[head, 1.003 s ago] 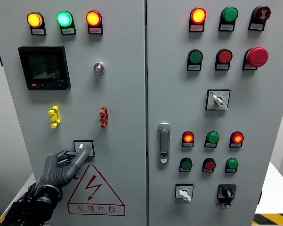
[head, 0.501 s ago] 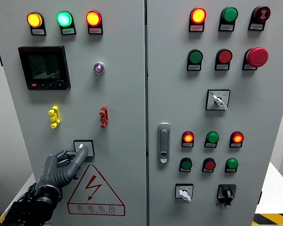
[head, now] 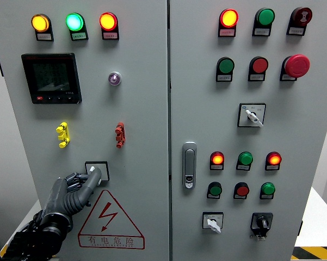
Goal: Turn on light switch 1
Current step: 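Twist the white knob clockwise with the left hand, then hold the turned knob with the left hand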
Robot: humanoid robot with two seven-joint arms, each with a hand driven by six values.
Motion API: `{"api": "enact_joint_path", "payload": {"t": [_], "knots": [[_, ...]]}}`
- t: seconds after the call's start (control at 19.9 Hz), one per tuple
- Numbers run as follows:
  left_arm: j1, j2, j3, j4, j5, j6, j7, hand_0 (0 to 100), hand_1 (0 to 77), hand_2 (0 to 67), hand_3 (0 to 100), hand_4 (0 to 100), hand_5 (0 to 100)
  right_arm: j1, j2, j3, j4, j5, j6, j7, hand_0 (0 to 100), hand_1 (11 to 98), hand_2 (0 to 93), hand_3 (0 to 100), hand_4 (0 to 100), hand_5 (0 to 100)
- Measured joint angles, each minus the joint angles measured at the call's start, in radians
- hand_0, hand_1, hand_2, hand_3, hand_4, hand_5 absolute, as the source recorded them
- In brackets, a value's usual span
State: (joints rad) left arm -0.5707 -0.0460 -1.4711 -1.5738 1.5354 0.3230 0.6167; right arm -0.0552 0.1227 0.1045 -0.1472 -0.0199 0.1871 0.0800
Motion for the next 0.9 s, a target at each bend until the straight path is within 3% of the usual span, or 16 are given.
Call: {"api": "enact_joint_path", "payload": {"t": [0.35,0.55,0.65,0.9], "knots": [[0.000,0.000,0.000,0.000,0.000,0.000,0.000,64,50.9,60.0,88,100,77,0.000,0.0000,0.000,0.001,0.000,0.000,0.000,0,19.7,0.0,20,19,11],[0.000,-0.001,0.000,0.000,-0.001,0.000,0.000,72,44.6,60.0,87,100,76,0.000,0.0000,0.000,0.001,0.000,0.000,0.000,0,19.6,0.0,20,19,11],[0.002,0.000,-0.001,0.000,-0.001,0.000,0.000,70,43.5,59.9,87,100,75,0.000,0.0000,0.000,0.000,0.000,0.000,-0.001,0,19.6,0.0,20,19,11],[0.012,-0.003,-0.003,-0.004,-0.004,0.000,-0.005,51,46.3,59.6,87,100,74,0.000,0.0000,0.000,0.000,0.000,0.000,0.000,0,19.7,0.0,20,19,11]]}}
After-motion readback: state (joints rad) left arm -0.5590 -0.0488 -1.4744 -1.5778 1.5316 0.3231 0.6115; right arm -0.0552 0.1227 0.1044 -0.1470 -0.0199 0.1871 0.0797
